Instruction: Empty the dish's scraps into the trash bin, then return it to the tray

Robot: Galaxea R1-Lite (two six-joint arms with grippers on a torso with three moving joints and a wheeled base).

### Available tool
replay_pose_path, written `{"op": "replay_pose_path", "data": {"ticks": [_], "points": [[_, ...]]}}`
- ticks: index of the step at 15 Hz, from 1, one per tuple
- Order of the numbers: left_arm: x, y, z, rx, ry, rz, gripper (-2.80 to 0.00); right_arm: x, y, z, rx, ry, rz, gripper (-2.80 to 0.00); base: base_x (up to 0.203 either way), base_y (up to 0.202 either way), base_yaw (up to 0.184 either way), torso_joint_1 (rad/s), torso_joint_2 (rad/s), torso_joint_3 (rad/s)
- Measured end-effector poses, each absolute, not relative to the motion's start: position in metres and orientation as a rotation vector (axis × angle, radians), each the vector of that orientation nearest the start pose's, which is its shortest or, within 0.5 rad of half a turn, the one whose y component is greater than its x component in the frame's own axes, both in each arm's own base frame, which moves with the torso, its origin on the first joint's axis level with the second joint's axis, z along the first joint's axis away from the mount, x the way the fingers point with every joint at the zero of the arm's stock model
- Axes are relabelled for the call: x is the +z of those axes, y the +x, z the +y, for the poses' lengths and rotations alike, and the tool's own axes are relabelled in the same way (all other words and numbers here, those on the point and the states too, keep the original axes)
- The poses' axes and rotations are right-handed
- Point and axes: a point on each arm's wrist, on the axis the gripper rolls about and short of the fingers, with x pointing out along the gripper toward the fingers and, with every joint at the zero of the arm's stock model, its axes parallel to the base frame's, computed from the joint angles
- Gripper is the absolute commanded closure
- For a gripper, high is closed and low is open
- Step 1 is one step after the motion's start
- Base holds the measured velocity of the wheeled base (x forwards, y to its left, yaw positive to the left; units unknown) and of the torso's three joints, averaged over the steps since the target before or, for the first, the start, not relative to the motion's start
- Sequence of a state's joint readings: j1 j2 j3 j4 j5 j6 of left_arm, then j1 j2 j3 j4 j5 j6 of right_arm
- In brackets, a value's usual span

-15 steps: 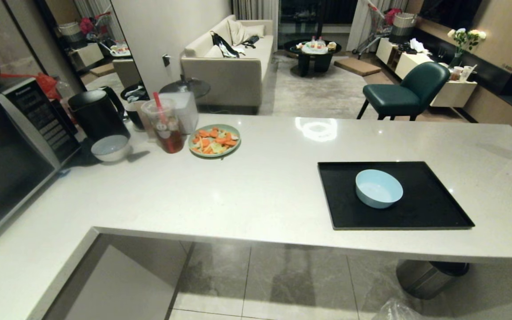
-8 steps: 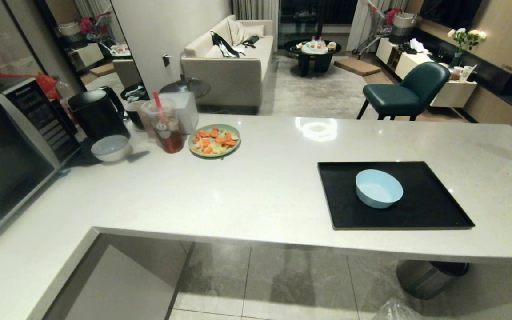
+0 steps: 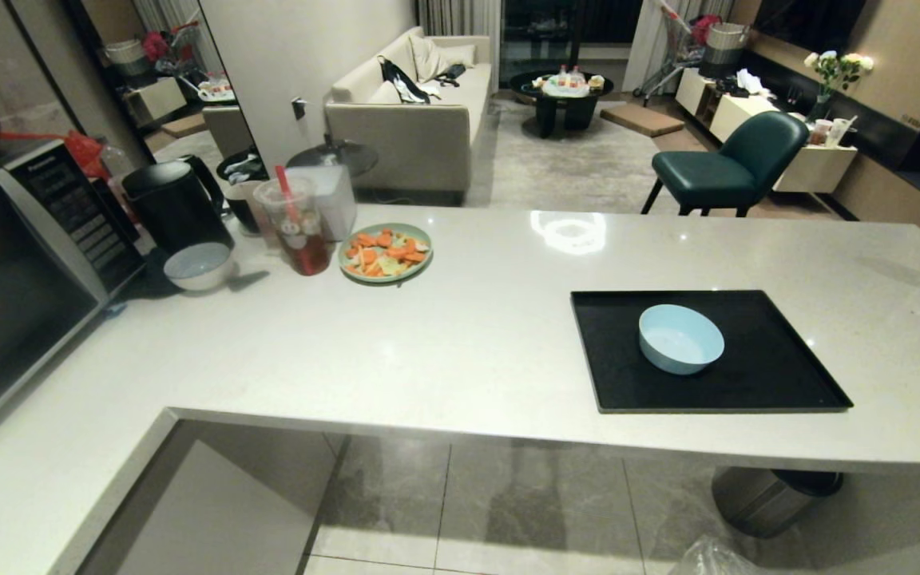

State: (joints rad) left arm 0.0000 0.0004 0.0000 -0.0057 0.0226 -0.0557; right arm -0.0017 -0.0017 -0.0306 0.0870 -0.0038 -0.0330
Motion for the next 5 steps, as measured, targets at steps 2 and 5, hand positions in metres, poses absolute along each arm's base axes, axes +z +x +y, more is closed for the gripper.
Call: {"op": "replay_pose_path", "data": {"ticks": [2,5], "points": [[0.0761,-0.0228,0.0005,0.023,-0.056,-0.006,0.0,0.0751,-0.0255,0.0,-0.005,-0.025,0.055,0.0,0.0,0.0,0.0,0.0,0.0,0.0],[0.0761,-0.0228,0.0005,0.022,-0.056,-0.006,0.0,0.0753,-0.0255,-0.0001,-0.007,0.005,0.054,0.0,0.0,0.0,0.0,0.0,0.0,0.0]]}}
